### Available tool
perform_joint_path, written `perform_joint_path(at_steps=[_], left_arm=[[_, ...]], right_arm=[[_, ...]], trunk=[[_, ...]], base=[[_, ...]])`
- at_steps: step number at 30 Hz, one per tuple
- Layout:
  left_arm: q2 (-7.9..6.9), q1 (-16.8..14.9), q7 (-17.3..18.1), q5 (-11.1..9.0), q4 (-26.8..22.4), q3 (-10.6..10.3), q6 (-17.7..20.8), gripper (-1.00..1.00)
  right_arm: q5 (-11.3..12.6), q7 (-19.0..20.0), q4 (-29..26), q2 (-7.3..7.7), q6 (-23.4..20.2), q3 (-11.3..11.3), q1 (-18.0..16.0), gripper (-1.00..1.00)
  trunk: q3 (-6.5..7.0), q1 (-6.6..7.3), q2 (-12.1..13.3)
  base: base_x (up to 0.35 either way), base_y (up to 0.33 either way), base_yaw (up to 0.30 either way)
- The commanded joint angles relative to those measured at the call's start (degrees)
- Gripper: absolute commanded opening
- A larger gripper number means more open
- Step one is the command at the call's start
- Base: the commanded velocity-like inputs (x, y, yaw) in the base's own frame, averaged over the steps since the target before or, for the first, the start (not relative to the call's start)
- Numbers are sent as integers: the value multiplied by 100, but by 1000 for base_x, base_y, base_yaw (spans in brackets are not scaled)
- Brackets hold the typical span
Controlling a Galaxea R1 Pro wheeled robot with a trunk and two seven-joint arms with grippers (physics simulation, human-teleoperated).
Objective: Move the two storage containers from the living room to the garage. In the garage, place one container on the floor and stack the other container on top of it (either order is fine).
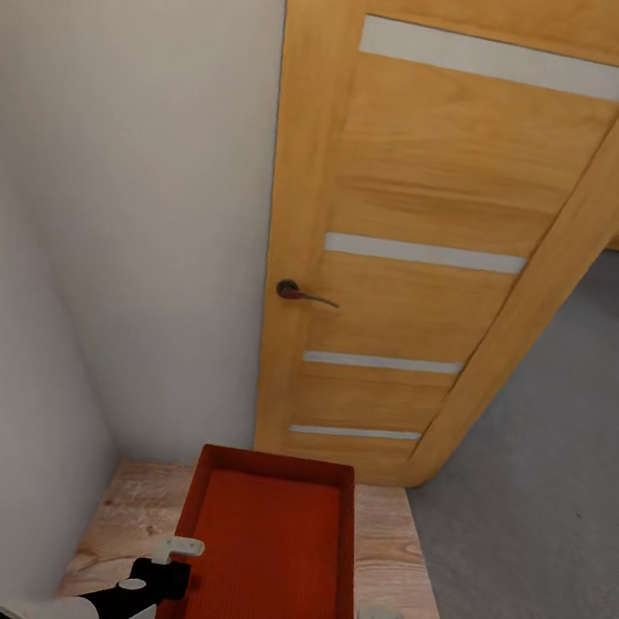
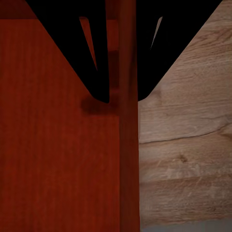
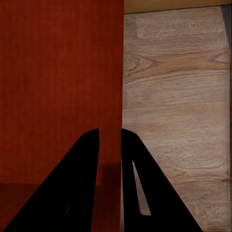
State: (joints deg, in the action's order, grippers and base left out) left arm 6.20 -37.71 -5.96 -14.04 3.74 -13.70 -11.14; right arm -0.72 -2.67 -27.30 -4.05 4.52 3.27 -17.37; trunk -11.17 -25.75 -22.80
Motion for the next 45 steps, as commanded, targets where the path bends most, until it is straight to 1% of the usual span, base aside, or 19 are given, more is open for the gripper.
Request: perform_joint_path(at_steps=[1, 45], left_arm=[[-98, -18, -29, 56, 13, 131, -29, -100], [-93, -17, -19, 50, 12, 140, -58, -100]], right_arm=[[-148, 100, 49, 71, 15, 139, 0, -100], [-150, 98, 49, 71, 14, 139, -1, -100]], trunk=[[-7, -3, -12], [118, -3, -12]], base=[[0, 0, -238], [2, 6, -237]])
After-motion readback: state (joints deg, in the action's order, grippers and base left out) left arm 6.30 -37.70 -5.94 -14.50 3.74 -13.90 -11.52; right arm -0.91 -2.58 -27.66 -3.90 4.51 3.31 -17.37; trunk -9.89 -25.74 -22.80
